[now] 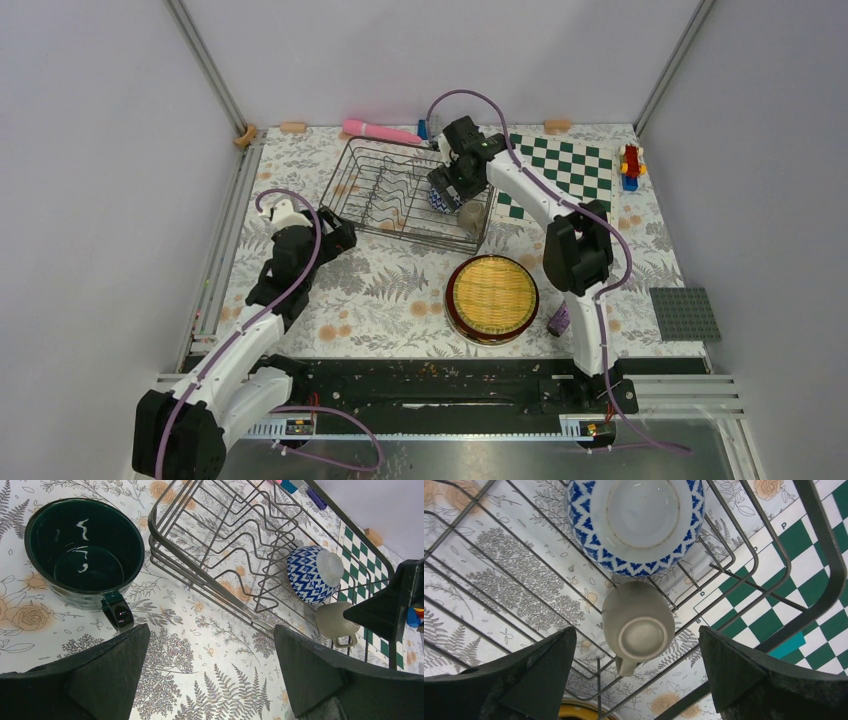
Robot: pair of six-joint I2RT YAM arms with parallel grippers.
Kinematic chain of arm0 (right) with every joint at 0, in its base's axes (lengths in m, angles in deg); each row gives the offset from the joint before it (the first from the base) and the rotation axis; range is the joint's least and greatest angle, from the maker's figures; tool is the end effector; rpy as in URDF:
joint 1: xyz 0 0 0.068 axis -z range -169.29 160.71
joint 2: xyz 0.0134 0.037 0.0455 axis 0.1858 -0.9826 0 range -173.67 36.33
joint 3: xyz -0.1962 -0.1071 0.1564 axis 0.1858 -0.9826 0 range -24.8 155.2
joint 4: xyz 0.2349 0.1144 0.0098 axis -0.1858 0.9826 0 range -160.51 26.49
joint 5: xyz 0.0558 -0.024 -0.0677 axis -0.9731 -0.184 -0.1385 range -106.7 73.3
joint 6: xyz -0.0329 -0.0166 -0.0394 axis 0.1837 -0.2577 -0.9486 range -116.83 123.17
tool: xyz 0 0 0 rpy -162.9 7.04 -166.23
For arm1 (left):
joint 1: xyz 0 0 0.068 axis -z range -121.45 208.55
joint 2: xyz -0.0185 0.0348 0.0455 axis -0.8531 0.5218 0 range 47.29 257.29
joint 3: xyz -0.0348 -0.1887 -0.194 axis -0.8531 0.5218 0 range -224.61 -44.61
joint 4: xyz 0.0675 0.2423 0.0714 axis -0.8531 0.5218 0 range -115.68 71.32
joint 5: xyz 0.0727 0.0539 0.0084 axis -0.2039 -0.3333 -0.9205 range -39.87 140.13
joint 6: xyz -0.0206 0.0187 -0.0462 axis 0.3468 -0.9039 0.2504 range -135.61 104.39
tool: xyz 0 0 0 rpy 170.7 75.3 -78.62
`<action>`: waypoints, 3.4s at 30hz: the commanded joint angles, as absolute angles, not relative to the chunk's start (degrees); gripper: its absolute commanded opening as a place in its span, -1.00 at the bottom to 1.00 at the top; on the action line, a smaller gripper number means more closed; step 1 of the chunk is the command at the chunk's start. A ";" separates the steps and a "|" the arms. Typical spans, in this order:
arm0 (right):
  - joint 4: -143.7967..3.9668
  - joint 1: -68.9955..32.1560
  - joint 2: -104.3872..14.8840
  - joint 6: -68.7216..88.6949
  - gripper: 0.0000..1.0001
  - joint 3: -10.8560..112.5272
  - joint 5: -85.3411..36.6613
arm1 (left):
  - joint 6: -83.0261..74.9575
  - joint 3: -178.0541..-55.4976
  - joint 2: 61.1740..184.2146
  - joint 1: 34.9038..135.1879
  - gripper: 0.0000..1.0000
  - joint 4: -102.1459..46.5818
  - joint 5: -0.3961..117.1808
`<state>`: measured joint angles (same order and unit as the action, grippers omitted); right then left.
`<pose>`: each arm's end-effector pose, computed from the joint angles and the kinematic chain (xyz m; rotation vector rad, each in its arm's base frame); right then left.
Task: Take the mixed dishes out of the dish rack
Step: Pick up the cup from the dish rack.
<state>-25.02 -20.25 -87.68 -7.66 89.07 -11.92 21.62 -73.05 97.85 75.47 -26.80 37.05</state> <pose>0.4143 0.2450 0.2579 -0.8742 2.3816 0.0328 0.1969 -0.0514 0.2419 -0.4933 1.8857 -0.4097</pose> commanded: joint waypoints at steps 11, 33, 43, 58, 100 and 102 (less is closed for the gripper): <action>-20.24 -18.56 -96.17 -6.13 0.99 97.05 -12.94 | 20.38 -74.86 97.98 75.42 0.98 -29.30 37.04; -15.33 -18.65 -95.95 -2.34 0.94 95.72 -12.81 | 20.42 -74.93 97.91 75.41 0.98 -29.11 36.59; -9.47 -19.71 -98.11 -0.52 0.87 101.05 -7.54 | 20.51 -74.85 97.69 75.42 0.98 -28.76 36.04; -5.34 -20.05 -101.58 1.97 0.81 103.61 -11.30 | 20.64 -74.86 97.69 75.42 0.98 -28.73 35.15; -37.45 -20.49 -70.89 16.04 -0.24 72.72 -21.41 | 20.42 -73.32 95.71 75.40 0.98 -33.04 44.83; -44.34 -20.48 -66.33 18.17 -0.26 66.63 -23.64 | 20.49 -72.90 95.48 75.42 0.98 -34.55 48.07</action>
<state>-29.39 -20.06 -76.09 13.30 73.96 -18.24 21.25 -73.08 96.94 75.47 -28.25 40.74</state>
